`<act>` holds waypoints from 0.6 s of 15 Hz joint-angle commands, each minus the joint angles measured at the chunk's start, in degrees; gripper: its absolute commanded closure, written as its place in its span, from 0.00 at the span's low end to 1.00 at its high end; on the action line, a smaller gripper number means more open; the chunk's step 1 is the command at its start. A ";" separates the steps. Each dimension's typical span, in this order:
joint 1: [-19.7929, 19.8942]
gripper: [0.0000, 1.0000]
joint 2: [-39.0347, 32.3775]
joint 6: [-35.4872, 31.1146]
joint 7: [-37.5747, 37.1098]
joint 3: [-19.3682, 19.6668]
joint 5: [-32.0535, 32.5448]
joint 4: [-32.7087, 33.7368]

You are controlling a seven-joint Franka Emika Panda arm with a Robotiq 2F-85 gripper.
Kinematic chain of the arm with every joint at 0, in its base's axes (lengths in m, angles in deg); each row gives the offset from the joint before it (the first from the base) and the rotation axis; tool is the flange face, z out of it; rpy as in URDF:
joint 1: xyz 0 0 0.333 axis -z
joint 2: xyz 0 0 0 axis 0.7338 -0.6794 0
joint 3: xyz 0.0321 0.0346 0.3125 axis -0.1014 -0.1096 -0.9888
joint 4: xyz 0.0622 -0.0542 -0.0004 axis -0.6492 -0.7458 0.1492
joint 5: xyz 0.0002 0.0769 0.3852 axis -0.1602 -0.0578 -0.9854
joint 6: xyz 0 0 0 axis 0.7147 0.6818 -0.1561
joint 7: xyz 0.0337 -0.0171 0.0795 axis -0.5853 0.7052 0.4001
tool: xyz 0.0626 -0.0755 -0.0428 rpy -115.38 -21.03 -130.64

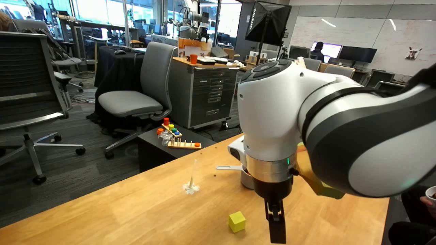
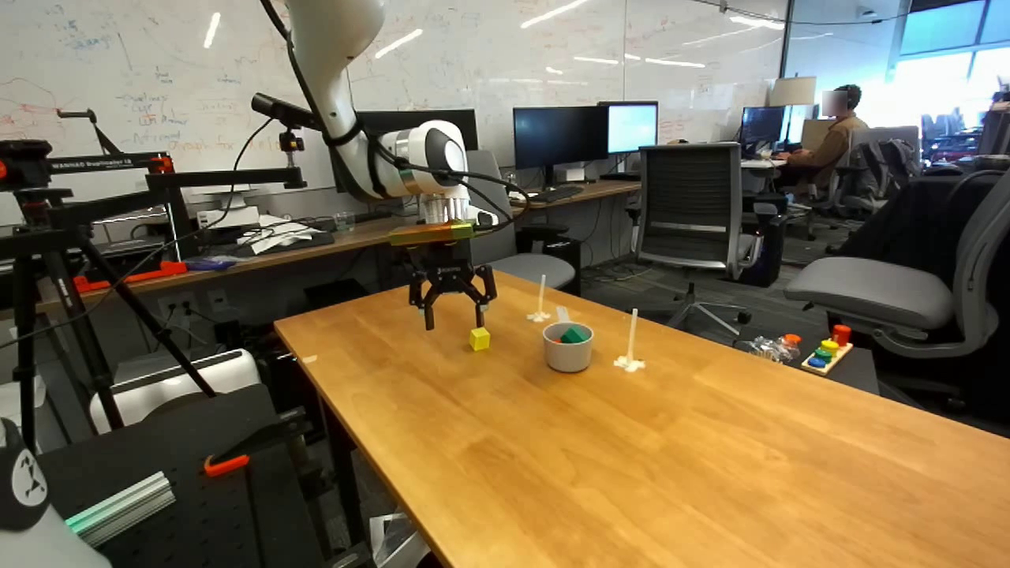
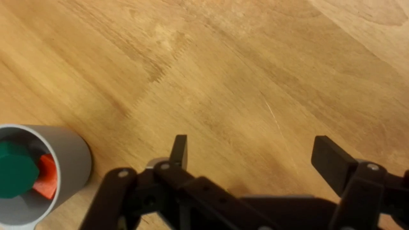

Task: Put the cubes in the measuring cups

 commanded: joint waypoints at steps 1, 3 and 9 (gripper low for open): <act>2.27 0.00 -1.49 0.12 7.55 -2.52 1.81 1.40; 2.86 0.00 -2.53 0.85 11.77 -3.21 2.27 2.68; 3.47 0.00 -6.16 4.27 20.53 -3.87 3.47 9.11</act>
